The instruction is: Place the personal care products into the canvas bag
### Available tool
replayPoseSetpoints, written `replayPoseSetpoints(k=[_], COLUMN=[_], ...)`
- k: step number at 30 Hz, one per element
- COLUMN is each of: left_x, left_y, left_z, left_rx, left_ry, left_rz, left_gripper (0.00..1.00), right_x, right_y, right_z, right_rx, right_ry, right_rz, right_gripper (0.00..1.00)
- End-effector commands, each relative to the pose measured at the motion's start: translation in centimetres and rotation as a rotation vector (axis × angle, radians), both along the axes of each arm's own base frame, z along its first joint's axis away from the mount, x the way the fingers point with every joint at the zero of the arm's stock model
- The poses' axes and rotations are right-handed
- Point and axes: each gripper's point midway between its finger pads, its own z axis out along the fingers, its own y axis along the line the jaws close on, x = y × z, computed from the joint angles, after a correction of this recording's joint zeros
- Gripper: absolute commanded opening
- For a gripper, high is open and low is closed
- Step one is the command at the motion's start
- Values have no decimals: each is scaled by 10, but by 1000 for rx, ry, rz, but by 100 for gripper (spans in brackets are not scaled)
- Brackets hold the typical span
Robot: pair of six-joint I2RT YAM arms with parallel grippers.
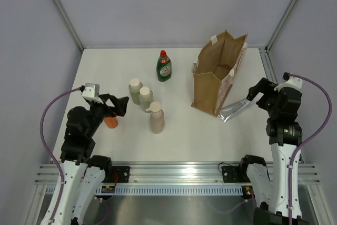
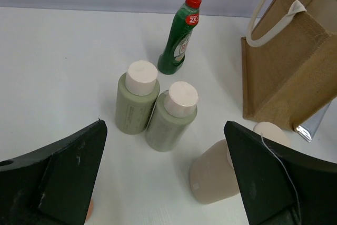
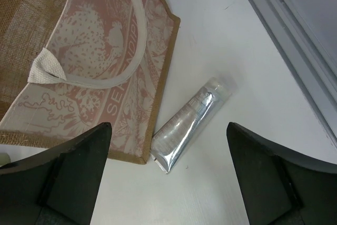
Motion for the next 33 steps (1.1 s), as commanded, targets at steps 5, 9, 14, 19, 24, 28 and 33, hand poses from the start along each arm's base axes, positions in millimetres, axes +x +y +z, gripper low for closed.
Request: replayPoseSetpoints(k=[5, 9, 14, 19, 24, 28, 33], left_x=[-10, -12, -19, -24, -29, -28, -17], left_y=[-37, -50, -71, -88, -95, -103, -127], left_z=[26, 20, -5, -44, -77, -79, -87], left_rx=[-64, -128, -105, 34, 192, 147, 76], left_ry=[-73, 42, 275, 367, 396, 335, 211], left_rz=[-208, -237, -251, -201, -121, -77, -35], left_gripper=[99, 99, 99, 99, 99, 99, 99], right_x=[-22, -58, -70, -74, -77, -79, -81], right_y=[85, 124, 142, 146, 144, 146, 146], right_z=[31, 11, -7, -9, -15, -12, -10], right_rx=[-299, -323, -284, -270, -285, -289, -299], right_ry=[-122, -140, -212, -220, -203, -215, -225], right_rz=[737, 1076, 1213, 1238, 1242, 1246, 1245], right_gripper=[100, 99, 100, 100, 99, 99, 99])
